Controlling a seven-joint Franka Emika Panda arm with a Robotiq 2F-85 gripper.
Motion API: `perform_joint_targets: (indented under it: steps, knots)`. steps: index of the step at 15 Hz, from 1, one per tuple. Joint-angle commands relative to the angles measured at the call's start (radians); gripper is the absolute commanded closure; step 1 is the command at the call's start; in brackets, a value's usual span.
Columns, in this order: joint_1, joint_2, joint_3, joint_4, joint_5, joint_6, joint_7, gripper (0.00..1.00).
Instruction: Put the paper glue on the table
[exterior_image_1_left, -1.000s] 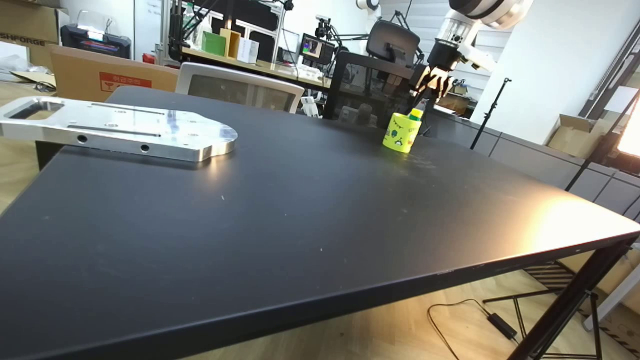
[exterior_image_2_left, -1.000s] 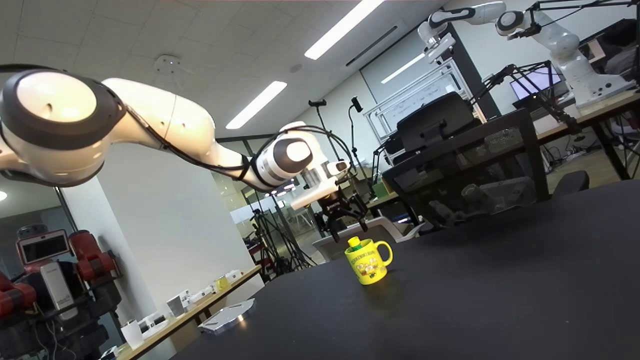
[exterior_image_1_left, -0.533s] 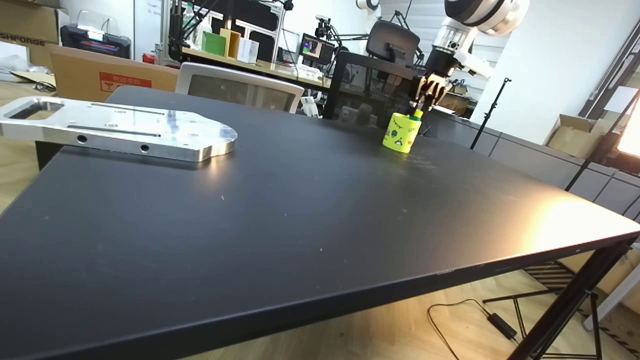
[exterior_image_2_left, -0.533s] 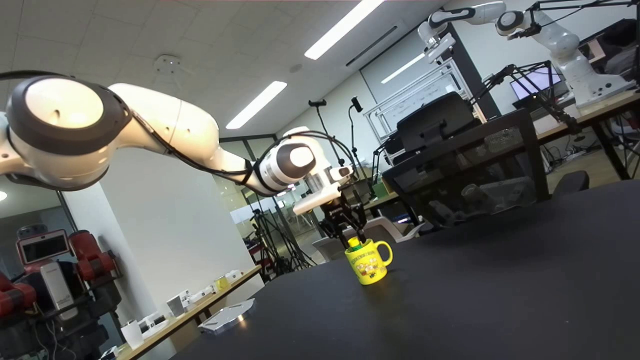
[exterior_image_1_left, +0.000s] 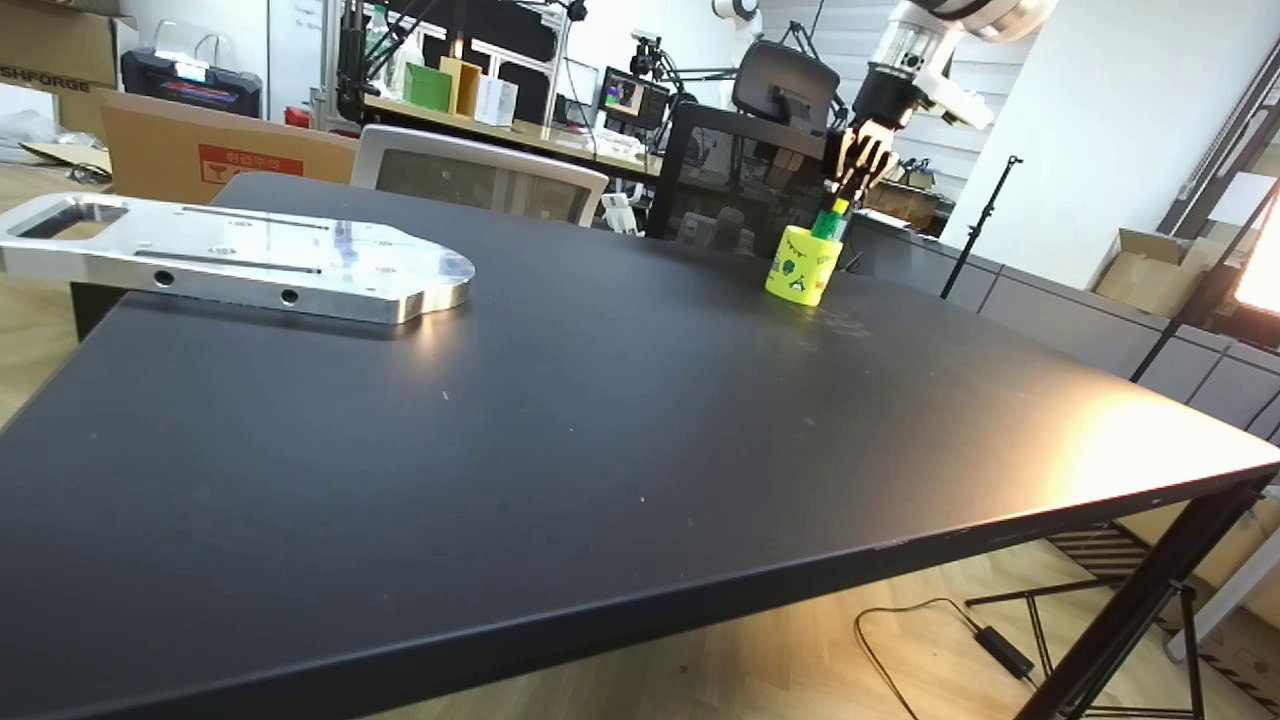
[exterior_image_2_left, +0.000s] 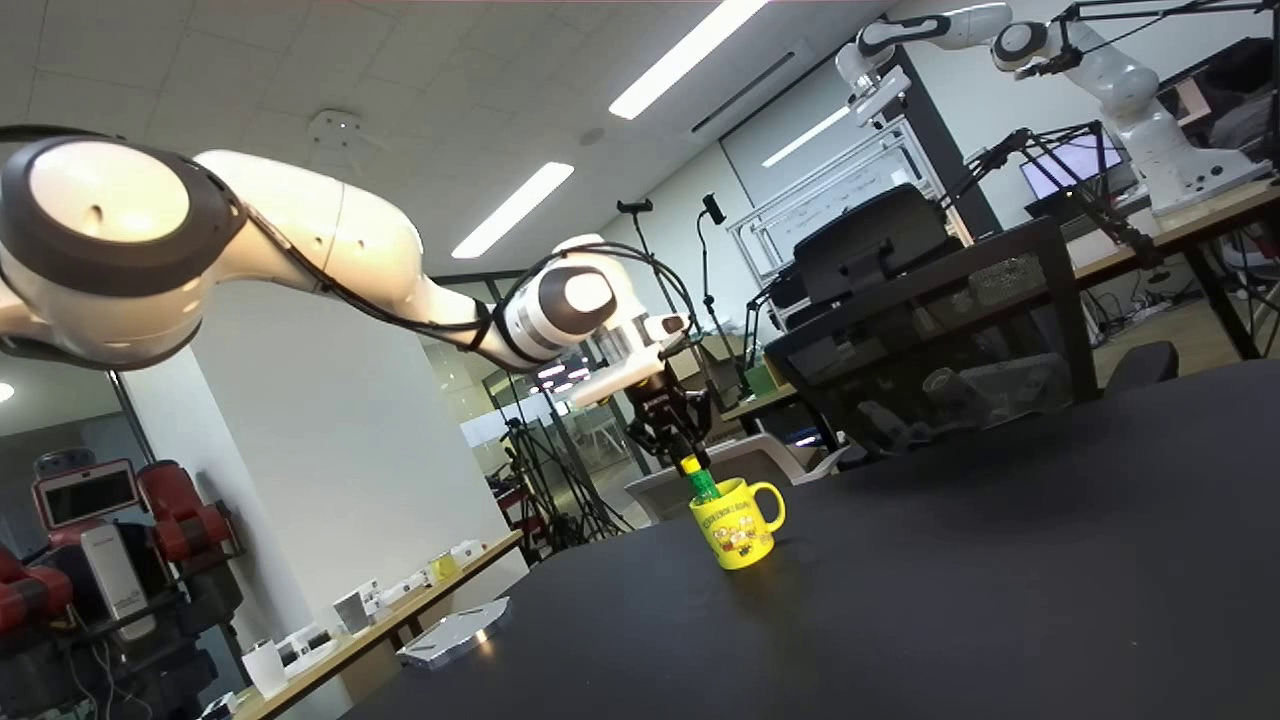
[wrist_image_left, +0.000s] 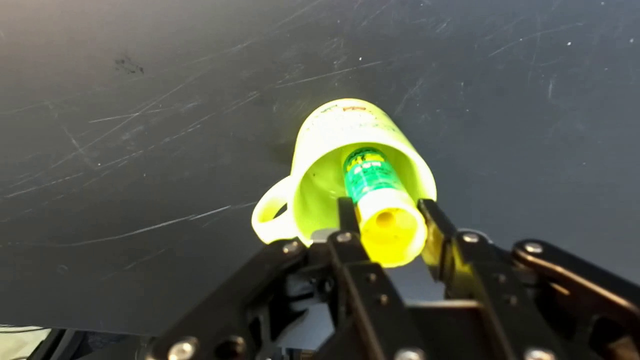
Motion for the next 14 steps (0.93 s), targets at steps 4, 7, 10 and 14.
perform_joint_targets:
  steps: [4, 7, 10, 14]
  knots:
    - [0.013, -0.279, -0.006, -0.168, -0.027, -0.098, 0.021, 0.91]
    - [0.015, -0.43, -0.013, -0.326, -0.046, -0.106, 0.019, 0.91]
    - [0.016, -0.543, -0.016, -0.477, -0.054, -0.072, 0.019, 0.91]
    - [0.025, -0.644, -0.017, -0.694, -0.062, -0.015, 0.02, 0.91]
